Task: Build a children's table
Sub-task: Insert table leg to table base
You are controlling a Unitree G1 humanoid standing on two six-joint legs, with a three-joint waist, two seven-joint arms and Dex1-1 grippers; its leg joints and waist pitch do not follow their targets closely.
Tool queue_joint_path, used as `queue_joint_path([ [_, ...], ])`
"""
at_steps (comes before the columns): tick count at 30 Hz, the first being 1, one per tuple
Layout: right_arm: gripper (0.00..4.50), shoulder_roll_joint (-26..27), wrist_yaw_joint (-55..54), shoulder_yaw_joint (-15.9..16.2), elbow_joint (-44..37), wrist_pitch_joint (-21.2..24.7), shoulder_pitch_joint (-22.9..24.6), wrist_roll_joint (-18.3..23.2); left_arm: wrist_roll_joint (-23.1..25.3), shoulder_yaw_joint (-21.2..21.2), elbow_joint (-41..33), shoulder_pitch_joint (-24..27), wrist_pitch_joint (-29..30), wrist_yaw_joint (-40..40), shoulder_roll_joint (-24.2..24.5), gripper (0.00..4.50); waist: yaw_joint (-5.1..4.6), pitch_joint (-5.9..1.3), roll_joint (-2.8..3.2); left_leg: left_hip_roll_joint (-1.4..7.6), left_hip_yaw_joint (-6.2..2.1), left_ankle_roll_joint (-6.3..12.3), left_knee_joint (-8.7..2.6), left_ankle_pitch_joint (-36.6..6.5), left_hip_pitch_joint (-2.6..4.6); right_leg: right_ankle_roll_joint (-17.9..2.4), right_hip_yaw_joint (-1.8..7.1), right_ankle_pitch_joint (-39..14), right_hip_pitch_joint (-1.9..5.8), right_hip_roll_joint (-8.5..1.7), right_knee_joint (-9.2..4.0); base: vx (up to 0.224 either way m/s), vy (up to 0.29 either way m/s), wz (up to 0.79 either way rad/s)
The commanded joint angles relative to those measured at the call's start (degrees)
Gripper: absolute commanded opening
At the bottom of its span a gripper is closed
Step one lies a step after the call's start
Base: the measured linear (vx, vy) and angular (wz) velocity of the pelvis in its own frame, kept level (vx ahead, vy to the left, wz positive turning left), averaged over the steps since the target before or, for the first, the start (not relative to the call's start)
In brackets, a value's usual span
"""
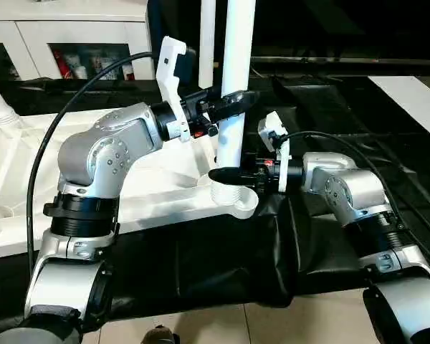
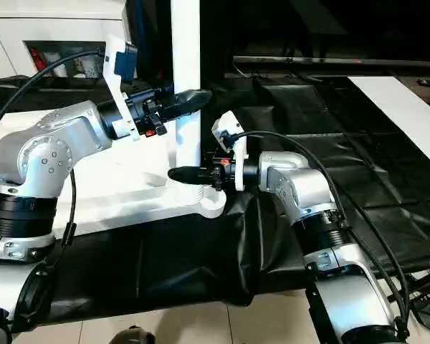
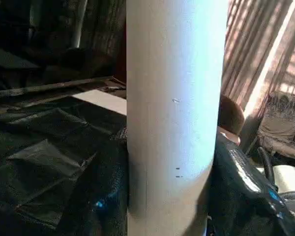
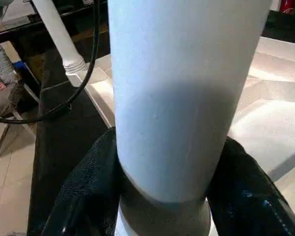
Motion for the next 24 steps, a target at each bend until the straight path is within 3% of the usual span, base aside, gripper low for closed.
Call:
queue_joint_path([
  [1, 2.49, -0.58, 1.08, 0.38, -1.89, -0.26, 0.86, -0.09, -0.87, -1.27, -1.89, -0.33, 0.61, -1.74, 0.00, 1.81, -0.07, -4.85, 0.08, 1.88, -0.37, 0.05, -3.63, -7.24, 1.01, -12.64, 2.94, -5.02, 3.52, -3.35, -3.51, 0.000, 0.000, 0.00],
  [4, 2.68, -0.64, 1.74, 0.49, -2.14, 0.59, 0.95, 0.41, -0.64, -1.83, -2.20, -0.17, 0.61, -2.35, 0.34, 1.81, -0.01, -4.87, 0.14, 1.87, -0.37, 0.07, -3.62, -7.34, 1.02, -12.61, 2.93, -5.06, 3.58, -3.36, -3.53, 0.000, 0.000, 0.00],
  [6, 3.04, -0.98, 2.12, 1.05, -2.57, 0.46, 1.11, 0.04, -0.41, -2.54, -2.49, -0.04, 0.51, -3.26, 0.80, 1.81, 0.01, -4.87, 0.23, 1.92, -0.40, 0.05, -3.62, -7.17, 1.02, -12.92, 2.92, -4.35, 3.53, -3.35, -3.46, 0.000, 0.000, 0.00],
  [15, 3.07, -1.54, 3.58, 1.60, -3.53, 0.66, 1.61, 0.04, -0.28, -3.11, -2.58, -0.02, 0.34, -4.14, 1.08, 1.81, -0.09, -4.83, 0.14, 1.89, -0.41, -0.02, -3.63, -7.83, 0.99, -12.58, 2.94, -5.80, 3.59, -3.36, -3.59, 0.000, 0.000, 0.00],
  [16, 2.80, -1.56, 3.59, 1.61, -3.53, 0.65, 1.66, 0.01, -0.25, -3.11, -2.53, -0.04, 0.26, -4.17, 1.13, 1.81, -0.06, -4.84, 0.17, 1.91, -0.42, -0.05, -3.63, -7.79, 1.01, -12.60, 2.94, -5.74, 3.58, -3.37, -3.57, 0.000, 0.000, 0.00],
  [24, 2.40, -1.68, 3.61, 1.73, -3.66, 0.36, 1.95, -0.18, -0.09, -2.88, -1.88, -0.49, -0.08, -4.44, 1.64, 1.81, -0.03, -4.87, 0.30, 1.88, -0.43, -0.07, -3.60, -7.56, 1.02, -12.97, 2.91, -4.58, 3.57, -3.31, -3.46, 0.000, 0.000, 0.00],
])
